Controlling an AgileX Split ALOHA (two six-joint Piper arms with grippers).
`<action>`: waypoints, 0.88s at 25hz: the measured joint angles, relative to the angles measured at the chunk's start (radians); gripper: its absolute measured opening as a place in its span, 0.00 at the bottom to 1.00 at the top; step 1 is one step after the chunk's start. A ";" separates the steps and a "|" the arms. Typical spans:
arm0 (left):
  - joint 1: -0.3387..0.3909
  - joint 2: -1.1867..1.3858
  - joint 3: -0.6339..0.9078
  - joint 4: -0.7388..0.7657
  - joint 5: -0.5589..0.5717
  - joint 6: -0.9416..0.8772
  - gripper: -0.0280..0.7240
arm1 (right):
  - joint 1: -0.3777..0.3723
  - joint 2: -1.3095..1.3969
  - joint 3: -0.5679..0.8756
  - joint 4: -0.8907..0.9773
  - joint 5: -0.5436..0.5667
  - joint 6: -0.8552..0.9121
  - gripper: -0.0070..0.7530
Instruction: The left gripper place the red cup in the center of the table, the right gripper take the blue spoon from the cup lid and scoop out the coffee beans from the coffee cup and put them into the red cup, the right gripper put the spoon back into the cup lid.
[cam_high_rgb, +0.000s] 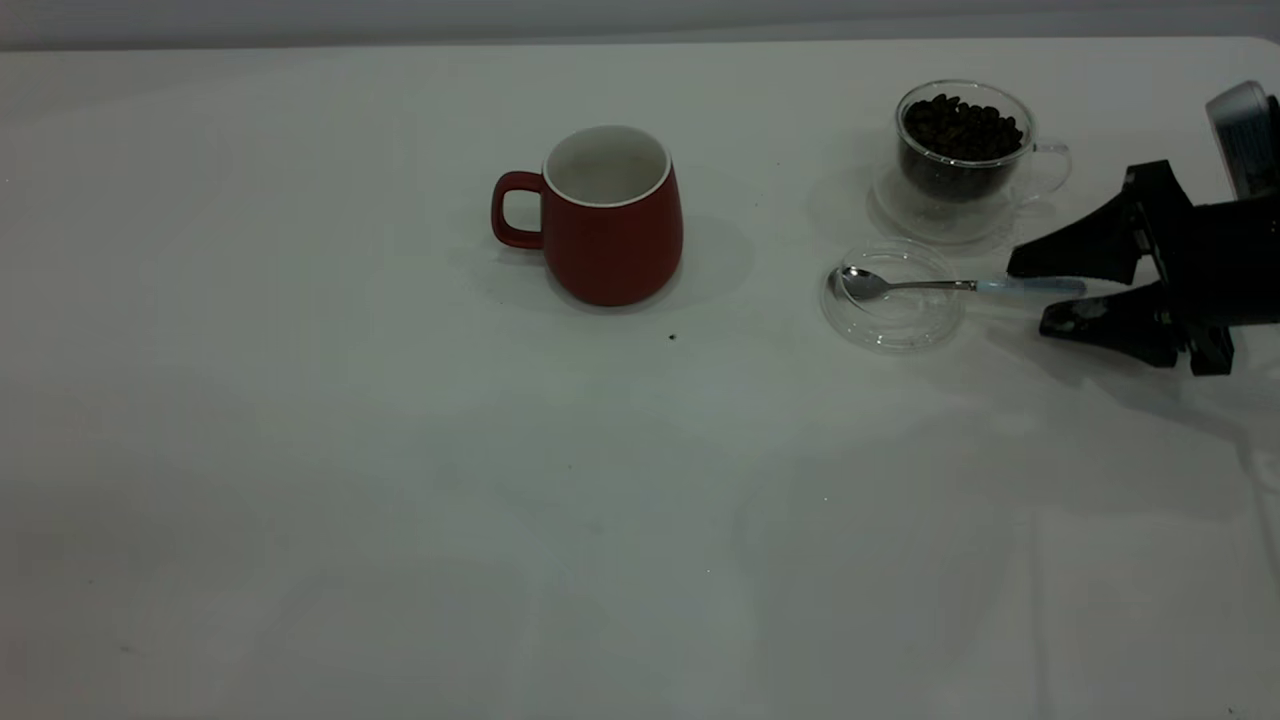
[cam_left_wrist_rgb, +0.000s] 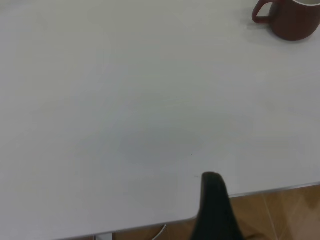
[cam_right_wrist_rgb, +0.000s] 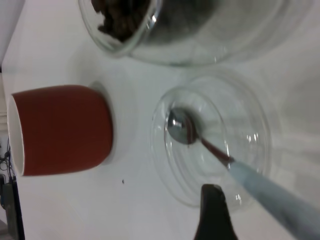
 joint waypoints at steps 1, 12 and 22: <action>0.000 0.000 0.000 0.000 0.000 0.000 0.82 | 0.000 0.000 -0.007 0.000 0.000 0.000 0.75; 0.000 0.000 0.000 0.000 0.000 0.000 0.82 | 0.000 0.000 -0.079 -0.004 -0.115 -0.008 0.75; 0.000 0.000 0.000 0.000 0.000 0.000 0.82 | 0.000 -0.162 -0.106 -0.013 -0.184 0.040 0.75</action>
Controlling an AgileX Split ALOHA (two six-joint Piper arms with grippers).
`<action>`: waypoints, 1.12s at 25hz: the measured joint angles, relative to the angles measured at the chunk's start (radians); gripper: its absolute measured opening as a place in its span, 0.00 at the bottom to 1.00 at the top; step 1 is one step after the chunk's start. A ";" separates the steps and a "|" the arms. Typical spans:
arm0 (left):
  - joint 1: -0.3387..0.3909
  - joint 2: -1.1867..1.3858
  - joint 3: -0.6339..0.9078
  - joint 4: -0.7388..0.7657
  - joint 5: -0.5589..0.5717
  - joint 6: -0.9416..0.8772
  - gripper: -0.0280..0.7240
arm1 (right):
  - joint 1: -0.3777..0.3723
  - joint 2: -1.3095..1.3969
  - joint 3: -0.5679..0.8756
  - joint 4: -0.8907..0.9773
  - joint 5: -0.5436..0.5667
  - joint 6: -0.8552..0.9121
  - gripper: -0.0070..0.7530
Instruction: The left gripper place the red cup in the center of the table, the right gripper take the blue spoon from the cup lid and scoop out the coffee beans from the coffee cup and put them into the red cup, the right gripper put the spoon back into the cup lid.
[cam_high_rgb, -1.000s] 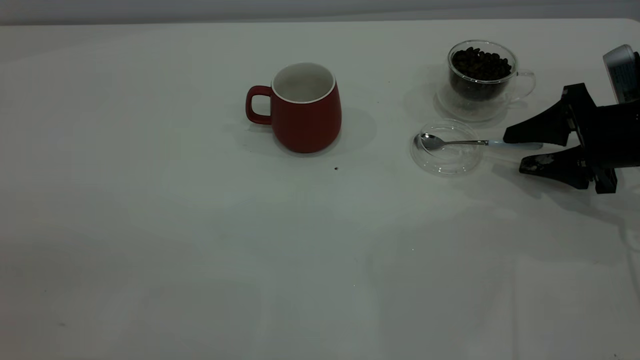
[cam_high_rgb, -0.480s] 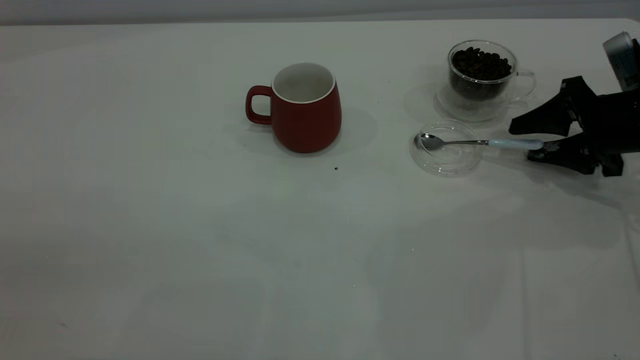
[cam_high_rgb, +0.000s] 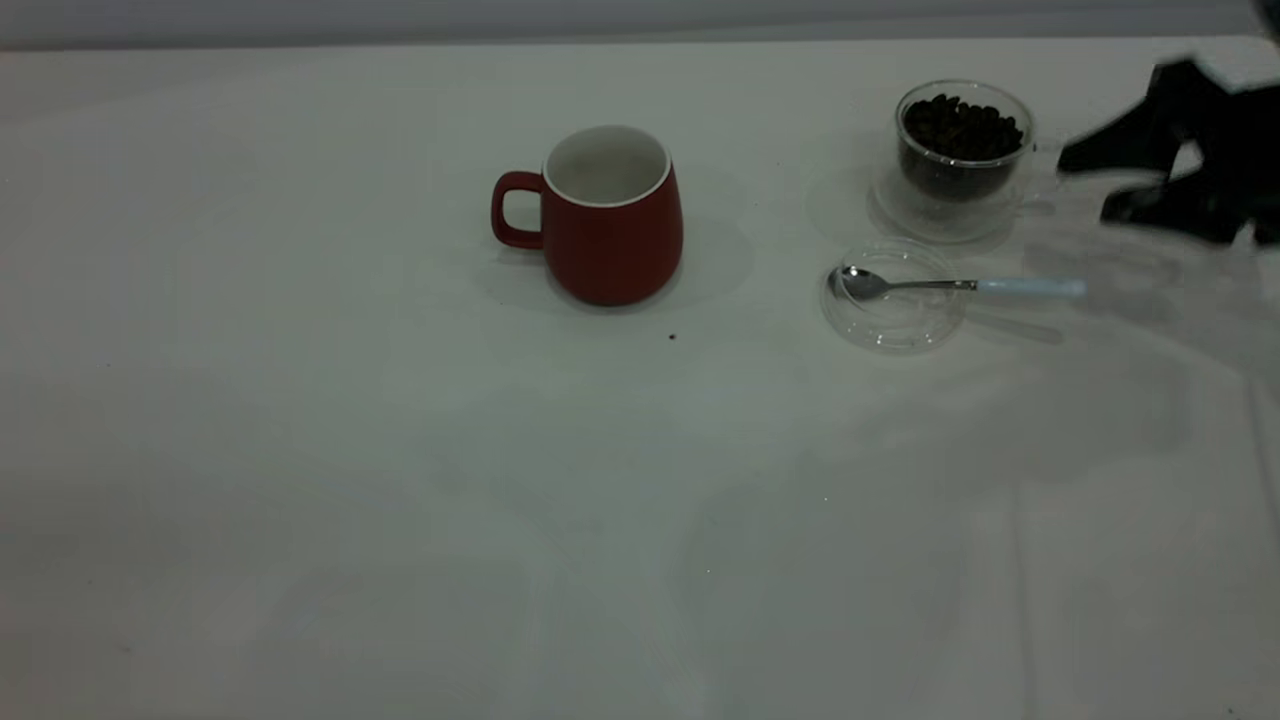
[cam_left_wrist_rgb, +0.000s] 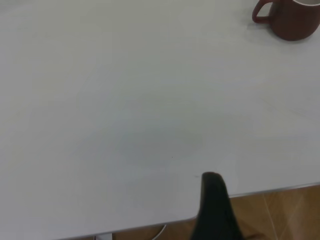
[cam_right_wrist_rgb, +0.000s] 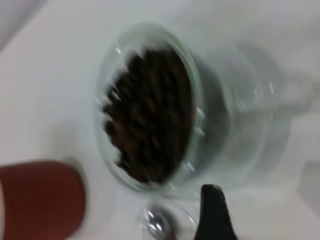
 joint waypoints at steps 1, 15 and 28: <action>0.000 0.000 0.000 0.000 0.000 0.000 0.82 | 0.000 -0.036 0.003 -0.001 -0.003 0.021 0.75; 0.000 0.000 0.000 0.000 0.000 0.000 0.82 | 0.194 -0.851 0.058 -0.725 0.110 0.550 0.75; 0.000 0.000 0.000 0.000 0.000 0.000 0.82 | 0.477 -1.284 0.099 -1.769 0.496 1.534 0.75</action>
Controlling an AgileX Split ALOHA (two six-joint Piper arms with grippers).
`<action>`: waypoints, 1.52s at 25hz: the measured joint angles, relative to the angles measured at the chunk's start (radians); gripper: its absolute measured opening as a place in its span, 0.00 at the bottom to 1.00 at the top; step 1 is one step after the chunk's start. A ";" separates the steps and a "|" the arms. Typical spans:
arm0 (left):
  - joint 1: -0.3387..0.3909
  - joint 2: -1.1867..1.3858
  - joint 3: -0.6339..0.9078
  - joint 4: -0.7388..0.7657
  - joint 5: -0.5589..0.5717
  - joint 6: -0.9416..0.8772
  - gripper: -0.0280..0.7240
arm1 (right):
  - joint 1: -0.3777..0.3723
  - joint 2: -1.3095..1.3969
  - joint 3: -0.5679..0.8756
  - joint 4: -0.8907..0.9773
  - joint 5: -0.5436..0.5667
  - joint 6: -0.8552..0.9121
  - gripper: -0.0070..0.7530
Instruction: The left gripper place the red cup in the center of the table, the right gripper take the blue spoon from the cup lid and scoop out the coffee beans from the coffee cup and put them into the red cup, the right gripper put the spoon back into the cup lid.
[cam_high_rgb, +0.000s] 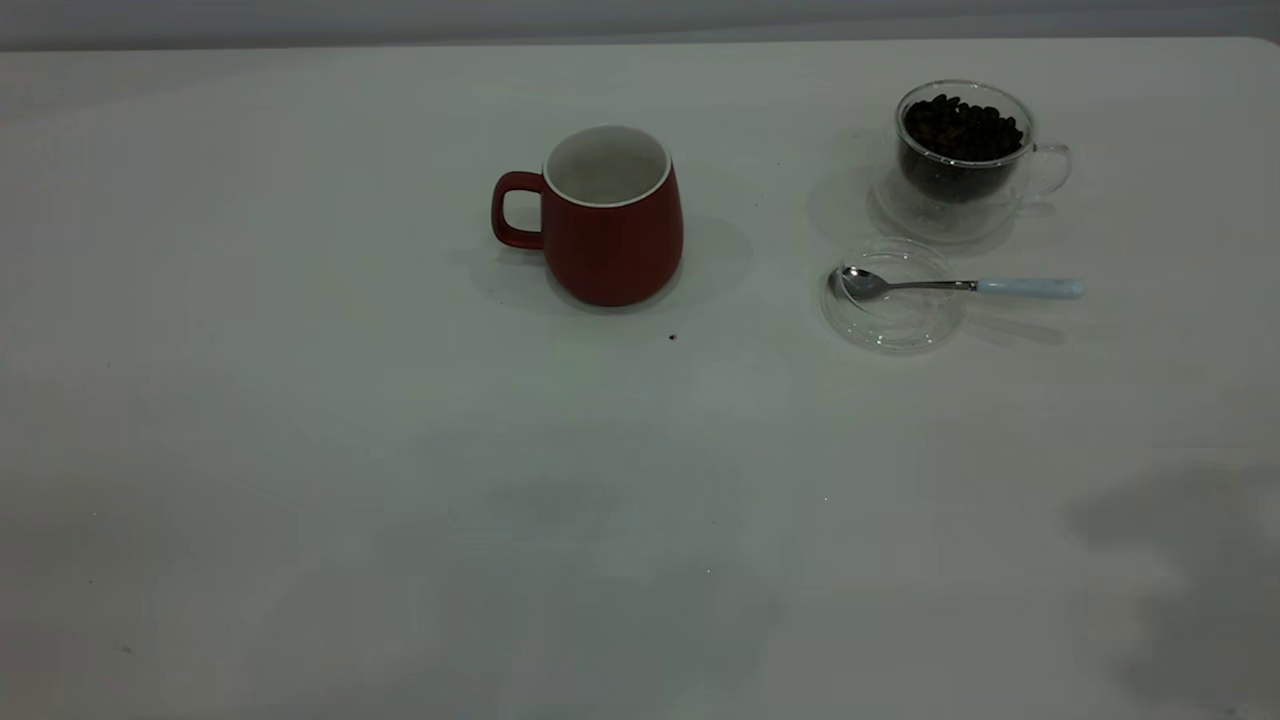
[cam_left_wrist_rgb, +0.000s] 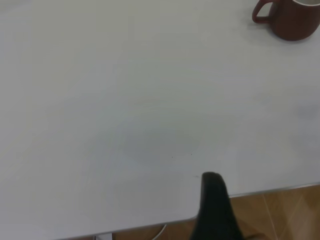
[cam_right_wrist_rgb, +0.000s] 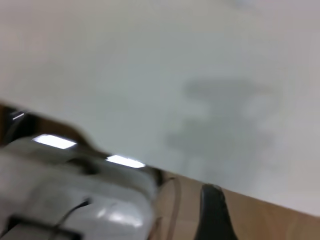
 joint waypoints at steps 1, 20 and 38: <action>0.000 0.000 0.000 0.000 0.000 0.000 0.82 | 0.000 -0.037 0.025 -0.040 0.001 0.024 0.75; 0.000 0.000 0.000 0.000 0.000 0.000 0.82 | -0.124 -0.666 0.525 -0.141 -0.108 0.075 0.75; 0.000 0.000 0.000 0.000 0.000 0.000 0.82 | -0.304 -1.084 0.527 -0.140 -0.092 0.075 0.75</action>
